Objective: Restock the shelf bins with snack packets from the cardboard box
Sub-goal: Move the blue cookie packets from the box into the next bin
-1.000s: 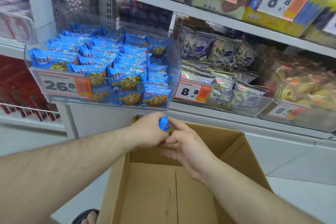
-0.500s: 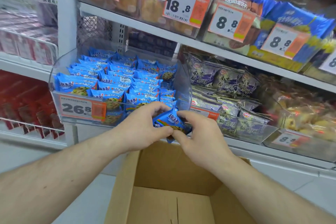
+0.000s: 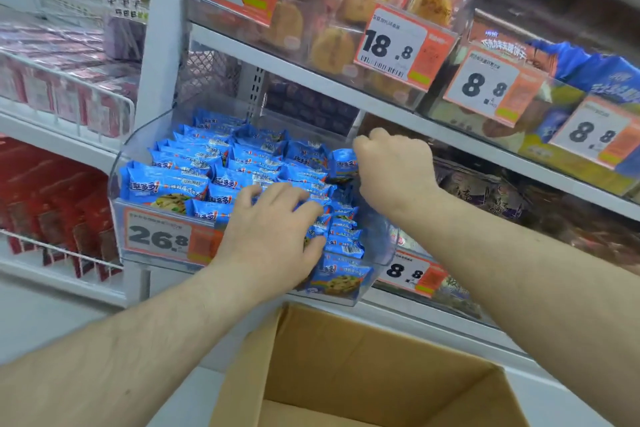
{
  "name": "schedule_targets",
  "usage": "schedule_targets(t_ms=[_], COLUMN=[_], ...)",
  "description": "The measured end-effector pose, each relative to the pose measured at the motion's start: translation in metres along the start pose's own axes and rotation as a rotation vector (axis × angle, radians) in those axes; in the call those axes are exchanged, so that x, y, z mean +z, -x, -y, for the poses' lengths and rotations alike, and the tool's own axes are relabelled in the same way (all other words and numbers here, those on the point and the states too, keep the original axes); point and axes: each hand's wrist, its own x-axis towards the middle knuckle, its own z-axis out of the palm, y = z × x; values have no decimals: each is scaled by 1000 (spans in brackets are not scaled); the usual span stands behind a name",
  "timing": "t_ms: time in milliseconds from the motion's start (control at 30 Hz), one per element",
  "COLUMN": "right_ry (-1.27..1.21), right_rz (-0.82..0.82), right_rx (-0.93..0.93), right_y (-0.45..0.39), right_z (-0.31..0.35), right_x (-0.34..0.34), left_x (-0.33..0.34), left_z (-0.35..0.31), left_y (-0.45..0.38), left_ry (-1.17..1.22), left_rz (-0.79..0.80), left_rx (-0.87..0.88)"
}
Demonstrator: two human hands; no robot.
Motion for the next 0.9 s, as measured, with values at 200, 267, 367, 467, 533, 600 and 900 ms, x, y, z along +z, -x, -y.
schedule_targets(t_ms=[200, 267, 367, 467, 533, 600, 900], right_ry=[55, 59, 113, 43, -56, -138, -369], right_rz=[112, 148, 195, 265, 329, 393, 446], right_rx=[21, 46, 35, 78, 95, 96, 162], right_y=[-56, -66, -76, -89, -100, -108, -117], right_z=[18, 17, 15, 11, 8, 4, -9], right_x=[20, 26, 39, 52, 60, 67, 89], left_x=[7, 7, 9, 11, 10, 9, 11], left_z=[5, 5, 5, 5, 5, 6, 5], left_y=[1, 1, 2, 2, 2, 3, 0], left_ry=[55, 69, 77, 86, 88, 87, 92], left_rz=[-49, -62, -79, -90, -78, -68, -59], left_rx=[32, 31, 17, 9, 8, 15, -16])
